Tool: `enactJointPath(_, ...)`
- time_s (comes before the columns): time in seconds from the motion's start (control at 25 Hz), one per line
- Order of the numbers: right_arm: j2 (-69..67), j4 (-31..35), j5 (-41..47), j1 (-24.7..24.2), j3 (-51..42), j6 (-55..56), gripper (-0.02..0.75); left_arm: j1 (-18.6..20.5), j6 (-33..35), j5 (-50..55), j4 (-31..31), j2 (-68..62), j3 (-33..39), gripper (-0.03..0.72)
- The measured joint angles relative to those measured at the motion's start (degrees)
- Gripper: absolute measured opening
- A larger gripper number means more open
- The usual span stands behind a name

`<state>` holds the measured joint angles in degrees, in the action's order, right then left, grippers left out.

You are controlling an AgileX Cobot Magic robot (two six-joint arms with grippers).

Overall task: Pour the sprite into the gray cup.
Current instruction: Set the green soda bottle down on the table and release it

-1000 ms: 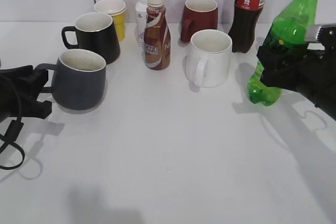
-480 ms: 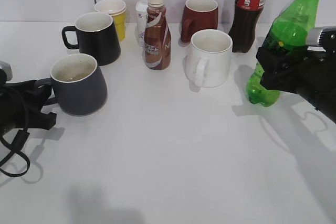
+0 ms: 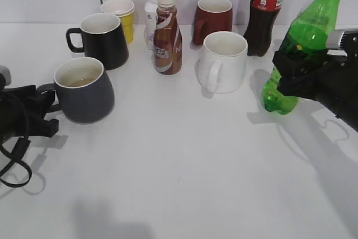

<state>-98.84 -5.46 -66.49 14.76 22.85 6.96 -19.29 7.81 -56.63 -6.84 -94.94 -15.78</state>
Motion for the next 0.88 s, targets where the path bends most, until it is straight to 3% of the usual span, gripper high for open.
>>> enactJointPath(0.28,0.0,-1.5,0.1,0.0,0.0,0.1,0.407,0.0,0.0,0.4,-0.5,0.1,0.0,0.377)
enactJointPath(0.88,0.0,-1.9,1.5,0.0,1.0,-3.0,0.407,0.0,0.0,-1.8,0.1,6.0,4.6,0.384)
